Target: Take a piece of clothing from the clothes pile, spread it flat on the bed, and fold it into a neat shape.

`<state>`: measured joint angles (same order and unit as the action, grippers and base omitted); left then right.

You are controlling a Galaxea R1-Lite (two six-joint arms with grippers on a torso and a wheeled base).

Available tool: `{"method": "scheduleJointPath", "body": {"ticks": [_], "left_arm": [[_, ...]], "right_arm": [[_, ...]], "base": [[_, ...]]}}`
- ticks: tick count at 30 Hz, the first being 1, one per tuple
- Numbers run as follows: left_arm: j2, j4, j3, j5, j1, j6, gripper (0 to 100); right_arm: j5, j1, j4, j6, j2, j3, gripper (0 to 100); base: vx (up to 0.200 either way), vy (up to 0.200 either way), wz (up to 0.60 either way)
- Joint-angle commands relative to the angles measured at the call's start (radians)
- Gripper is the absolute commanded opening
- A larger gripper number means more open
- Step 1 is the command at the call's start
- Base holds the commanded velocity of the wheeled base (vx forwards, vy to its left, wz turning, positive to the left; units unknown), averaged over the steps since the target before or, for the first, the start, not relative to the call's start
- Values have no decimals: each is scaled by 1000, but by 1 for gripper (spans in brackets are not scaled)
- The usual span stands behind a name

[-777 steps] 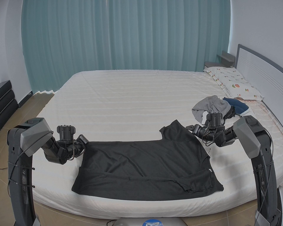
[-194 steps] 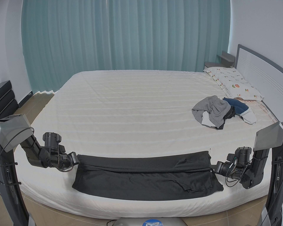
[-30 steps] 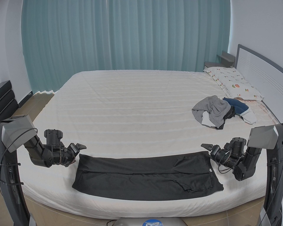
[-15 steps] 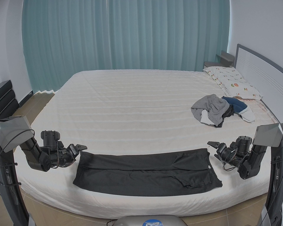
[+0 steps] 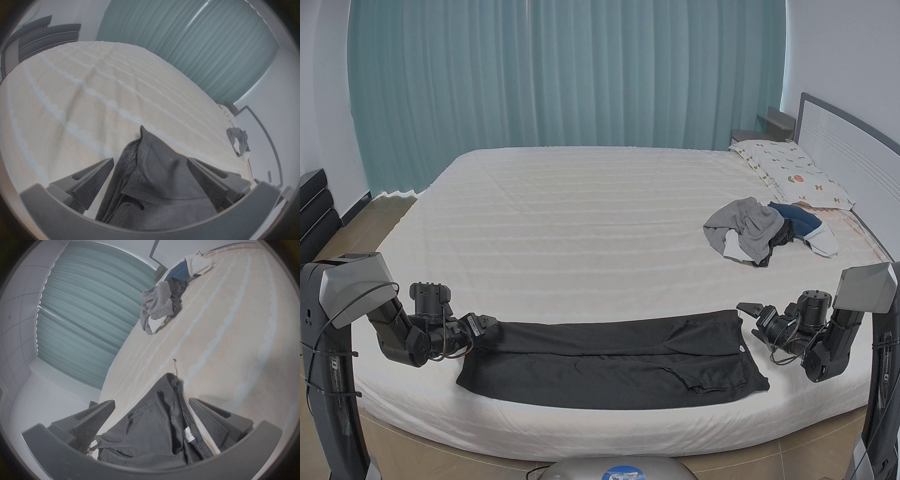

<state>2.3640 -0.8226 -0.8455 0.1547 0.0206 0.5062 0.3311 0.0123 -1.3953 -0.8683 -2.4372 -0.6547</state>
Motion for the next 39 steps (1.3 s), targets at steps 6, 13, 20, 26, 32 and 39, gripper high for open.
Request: {"method": "scheduleJointPath", "body": {"ticks": [6,13,20,26,32,39], "left_arm": [[35,-4,13,-38,12,-61,100],[26,-50,69,-37,10,-92,100],[38,-109,79,-29,19,-120,100],[52,-109,79,-27,28,-121,100],[55,-110,80,-27,33,-123,0],[49,-118,89,-37,27,-120,0]], "right_arm": [[-1,-22,-1,-1,0,4,100],[-1,-20,-1,-1,3,6,100],[-1,-22,-1,-1,4,6,100],[-1,-22,-1,-1,4,6,100],[-1,-22,-1,-1,4,6,100],[-1,-17,-1,-1,7,6,100]], "base": [[0,0,0],[0,0,0],[0,0,0],[0,0,0],[0,0,0],[0,0,0]]}}
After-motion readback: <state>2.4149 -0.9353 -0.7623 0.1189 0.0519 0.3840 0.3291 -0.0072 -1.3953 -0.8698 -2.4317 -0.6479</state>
